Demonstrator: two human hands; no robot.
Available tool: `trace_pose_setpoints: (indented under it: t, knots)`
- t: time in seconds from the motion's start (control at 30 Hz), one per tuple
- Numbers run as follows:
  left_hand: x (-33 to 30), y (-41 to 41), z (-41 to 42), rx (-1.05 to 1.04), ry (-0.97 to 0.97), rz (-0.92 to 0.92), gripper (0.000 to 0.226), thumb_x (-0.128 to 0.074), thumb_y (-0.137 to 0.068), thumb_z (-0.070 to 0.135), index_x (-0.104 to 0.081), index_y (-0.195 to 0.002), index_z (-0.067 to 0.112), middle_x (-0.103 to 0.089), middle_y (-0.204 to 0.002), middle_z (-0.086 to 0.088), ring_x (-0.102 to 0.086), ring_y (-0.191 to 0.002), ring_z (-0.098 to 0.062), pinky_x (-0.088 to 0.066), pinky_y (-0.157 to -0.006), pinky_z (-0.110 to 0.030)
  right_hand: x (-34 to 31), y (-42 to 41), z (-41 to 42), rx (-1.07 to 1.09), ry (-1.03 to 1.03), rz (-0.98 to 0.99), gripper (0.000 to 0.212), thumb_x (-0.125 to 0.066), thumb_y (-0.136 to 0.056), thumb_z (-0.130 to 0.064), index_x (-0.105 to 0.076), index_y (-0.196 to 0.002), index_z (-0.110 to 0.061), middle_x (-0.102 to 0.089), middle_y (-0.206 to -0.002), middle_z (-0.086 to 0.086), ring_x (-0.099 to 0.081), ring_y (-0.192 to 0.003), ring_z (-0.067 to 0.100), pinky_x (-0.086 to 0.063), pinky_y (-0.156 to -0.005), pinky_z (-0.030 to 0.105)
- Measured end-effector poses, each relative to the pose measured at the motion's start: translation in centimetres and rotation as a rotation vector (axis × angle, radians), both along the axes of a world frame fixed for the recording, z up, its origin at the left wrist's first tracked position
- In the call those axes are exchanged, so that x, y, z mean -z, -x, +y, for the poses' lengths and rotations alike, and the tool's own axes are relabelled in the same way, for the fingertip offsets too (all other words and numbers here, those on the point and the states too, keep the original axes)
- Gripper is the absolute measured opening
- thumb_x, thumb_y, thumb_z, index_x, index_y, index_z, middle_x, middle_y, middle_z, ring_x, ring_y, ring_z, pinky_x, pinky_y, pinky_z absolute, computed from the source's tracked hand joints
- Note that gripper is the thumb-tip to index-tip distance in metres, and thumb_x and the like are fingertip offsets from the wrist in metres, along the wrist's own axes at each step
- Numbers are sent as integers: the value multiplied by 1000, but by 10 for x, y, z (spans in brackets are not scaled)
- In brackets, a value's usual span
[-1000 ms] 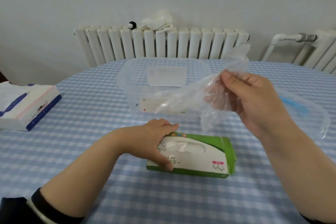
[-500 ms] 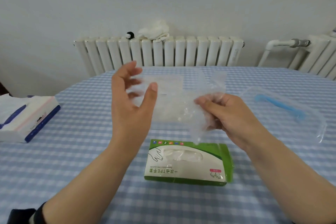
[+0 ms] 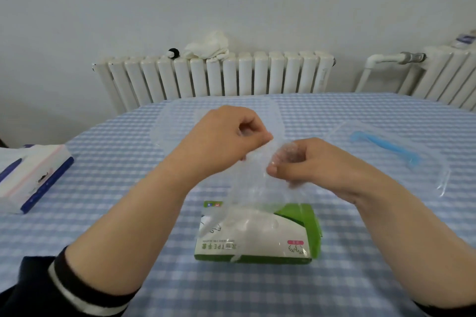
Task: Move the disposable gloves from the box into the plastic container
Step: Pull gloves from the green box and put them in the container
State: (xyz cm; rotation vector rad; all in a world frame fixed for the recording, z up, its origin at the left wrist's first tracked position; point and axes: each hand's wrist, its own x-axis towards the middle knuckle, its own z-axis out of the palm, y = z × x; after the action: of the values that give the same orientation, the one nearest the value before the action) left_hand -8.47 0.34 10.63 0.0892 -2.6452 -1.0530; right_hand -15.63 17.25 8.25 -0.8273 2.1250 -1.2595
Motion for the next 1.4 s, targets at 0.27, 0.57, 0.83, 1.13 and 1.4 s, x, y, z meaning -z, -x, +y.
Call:
trace_pose_setpoints:
  t: [0.27, 0.57, 0.83, 1.13, 1.4]
  knots:
    - [-4, -6, -14, -130, 276, 13, 19, -56, -92, 45, -62, -100, 29, -64, -91, 18, -60, -87, 0, -45, -76, -22, -5, 6, 2, 87, 216, -152, 13, -70, -84, -10, -68, -96, -5, -73, -74, 3, -71, -70, 13, -55, -65, 19]
    - [-22, 27, 6, 201, 191, -268, 33, -76, -82, 36, -62, -109, 27, -70, -92, 7, -58, -61, 3, -46, -61, -21, -5, -11, 2, 12, 99, 173, 57, -76, -80, -13, -42, -123, -31, -75, -80, -2, -72, -72, 13, -51, -81, 26]
    - [-33, 43, -30, 123, 31, -181, 20, -65, -93, 18, -65, -112, 24, -63, -79, 5, -57, -54, -1, -51, -55, -18, -2, 6, 4, 182, 288, 145, 61, -72, -82, -2, -39, -127, -26, -70, -74, 7, -65, -61, 14, -53, -61, 21]
    - [-24, 67, -98, -433, -317, -14, 16, -44, -97, 2, -50, -95, 17, -54, -91, -6, -63, -57, -13, -49, -40, -21, 2, 24, 10, 295, 286, 141, 54, -69, -87, -9, -38, -125, -30, -73, -79, 2, -67, -63, 15, -58, -63, 29]
    - [-7, 68, -98, -500, -102, -389, 28, -38, -97, -9, -60, -97, 8, -50, -107, -12, -70, -85, -37, -56, -65, -35, 4, 23, 9, 262, 267, 191, 51, -70, -87, -16, -41, -125, -32, -72, -81, 0, -68, -65, 13, -54, -59, 21]
